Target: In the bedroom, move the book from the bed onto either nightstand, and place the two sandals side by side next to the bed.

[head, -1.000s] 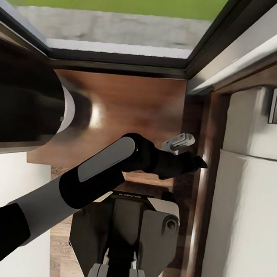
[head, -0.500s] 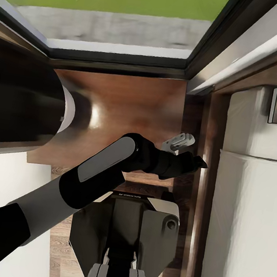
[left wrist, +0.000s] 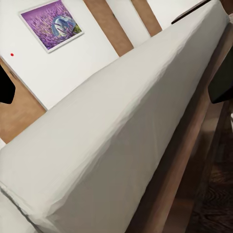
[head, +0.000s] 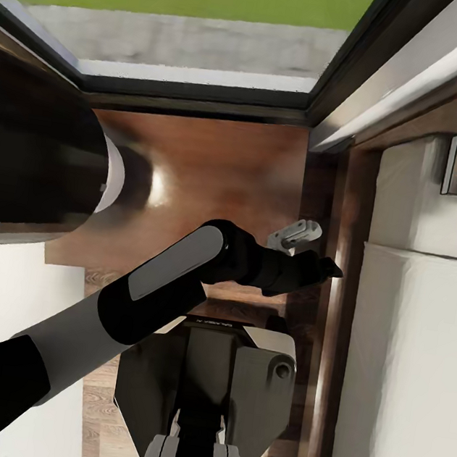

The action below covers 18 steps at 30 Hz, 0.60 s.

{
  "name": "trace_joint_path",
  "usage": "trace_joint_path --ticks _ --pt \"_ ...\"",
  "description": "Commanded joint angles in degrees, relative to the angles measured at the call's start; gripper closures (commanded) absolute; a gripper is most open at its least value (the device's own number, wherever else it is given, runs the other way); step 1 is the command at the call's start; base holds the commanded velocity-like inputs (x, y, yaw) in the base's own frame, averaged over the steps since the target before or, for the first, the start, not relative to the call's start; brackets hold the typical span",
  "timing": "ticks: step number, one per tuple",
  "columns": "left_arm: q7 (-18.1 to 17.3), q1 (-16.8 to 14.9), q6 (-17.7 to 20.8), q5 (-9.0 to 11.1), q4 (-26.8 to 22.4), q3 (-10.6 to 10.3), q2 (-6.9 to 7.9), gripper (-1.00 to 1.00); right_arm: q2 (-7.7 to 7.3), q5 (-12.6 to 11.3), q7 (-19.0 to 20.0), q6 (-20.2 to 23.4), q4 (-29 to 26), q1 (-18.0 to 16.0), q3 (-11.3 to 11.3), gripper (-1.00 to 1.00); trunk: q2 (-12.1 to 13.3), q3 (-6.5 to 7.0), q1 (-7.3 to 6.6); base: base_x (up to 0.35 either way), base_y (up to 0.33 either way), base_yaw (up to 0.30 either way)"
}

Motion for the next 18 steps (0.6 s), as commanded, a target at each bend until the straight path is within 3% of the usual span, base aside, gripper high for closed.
trace_joint_path --ticks 1,9,18 --pt "0.3 0.0 0.5 0.1 0.0 0.0 -0.03 -1.0 0.02 0.6 -0.1 0.4 1.5 0.0 -0.1 -1.0 0.0 -0.03 0.01 -0.211 0.0 0.001" --pt "0.3 0.0 0.5 0.1 0.0 0.0 -0.01 -1.0 0.01 0.6 -0.1 -0.4 1.5 0.1 -0.1 -1.0 0.0 -0.03 0.01 -0.154 0.0 0.0" --pt "0.3 -0.1 0.5 0.1 0.0 0.0 -0.02 -1.0 0.01 0.6 -0.1 -0.7 1.5 0.4 -0.1 -1.0 0.0 -0.03 0.01 -0.045 0.0 0.0"
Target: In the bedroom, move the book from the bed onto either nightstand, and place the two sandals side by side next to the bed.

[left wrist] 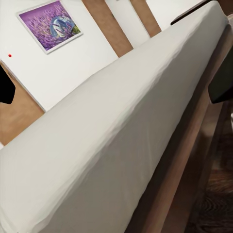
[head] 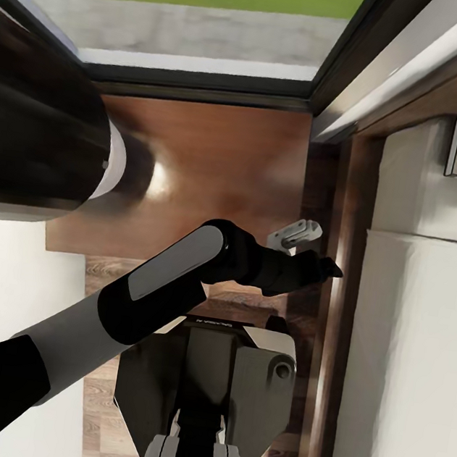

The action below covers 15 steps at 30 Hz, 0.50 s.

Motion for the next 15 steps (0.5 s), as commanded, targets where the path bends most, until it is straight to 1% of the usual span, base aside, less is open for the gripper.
trace_joint_path --ticks 1,4,11,15 --pt "0.3 0.0 0.5 0.0 0.0 0.0 -0.03 -1.0 0.01 0.7 -0.1 0.5 1.5 0.0 0.0 -1.0 0.0 -0.03 0.02 -0.02 0.0 0.019" --pt "0.2 0.0 0.5 0.0 0.0 0.0 -0.04 -1.0 0.01 0.7 -0.1 0.5 1.5 0.1 0.0 -1.0 0.0 -0.03 0.02 -0.015 0.0 0.07" --pt "0.2 0.0 0.5 0.0 0.0 0.0 -0.05 -1.0 0.01 0.7 -0.1 0.5 1.5 0.1 0.0 -1.0 0.0 -0.03 0.02 -0.008 0.0 0.16" --pt "0.2 0.0 0.5 0.0 0.0 0.0 -0.05 -1.0 0.01 0.7 0.1 0.5 1.5 0.1 0.0 -1.0 0.0 -0.03 0.02 -0.004 0.0 0.109"
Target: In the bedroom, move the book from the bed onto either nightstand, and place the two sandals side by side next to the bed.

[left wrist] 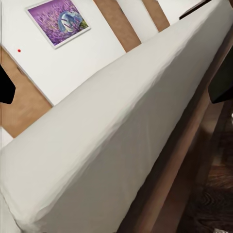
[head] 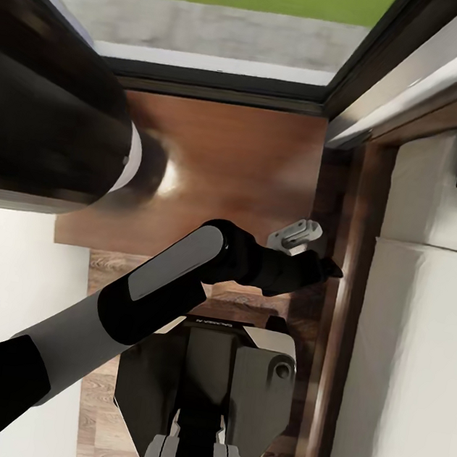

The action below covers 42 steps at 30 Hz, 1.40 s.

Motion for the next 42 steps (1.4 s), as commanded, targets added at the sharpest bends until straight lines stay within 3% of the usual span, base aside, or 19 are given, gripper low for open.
trace_joint_path --ticks 1,42 --pt "0.3 0.0 0.5 0.0 0.0 0.0 -0.03 -1.0 1.91 -1.1 0.3 0.8 0.0 0.0 -0.2 -1.0 0.0 -0.03 0.03 -0.003 0.0 0.081" --pt "0.3 0.0 0.5 0.0 0.0 0.0 -0.04 -1.0 1.68 -1.1 0.4 0.8 0.0 0.1 -0.2 -1.0 0.0 -0.03 0.03 0.0 0.0 0.013"
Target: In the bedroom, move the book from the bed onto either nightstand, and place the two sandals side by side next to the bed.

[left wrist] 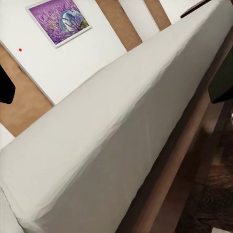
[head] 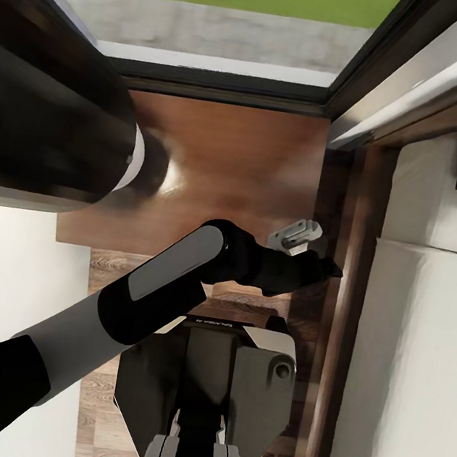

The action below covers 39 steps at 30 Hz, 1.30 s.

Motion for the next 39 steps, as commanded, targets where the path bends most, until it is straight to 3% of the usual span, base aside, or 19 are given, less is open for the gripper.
trace_joint_path --ticks 1,39 --pt "0.3 0.0 0.5 0.1 0.0 0.0 -0.05 -1.0 1.37 -1.0 0.2 0.7 0.0 0.0 -0.3 -1.0 0.0 -0.03 0.16 -0.012 0.0 0.0" --pt "0.3 -0.1 0.5 0.1 0.0 0.0 -0.06 -1.0 1.38 -1.0 0.4 0.1 -0.6 -0.3 -0.2 -1.0 0.0 -0.03 0.16 -0.055 -0.003 0.0"
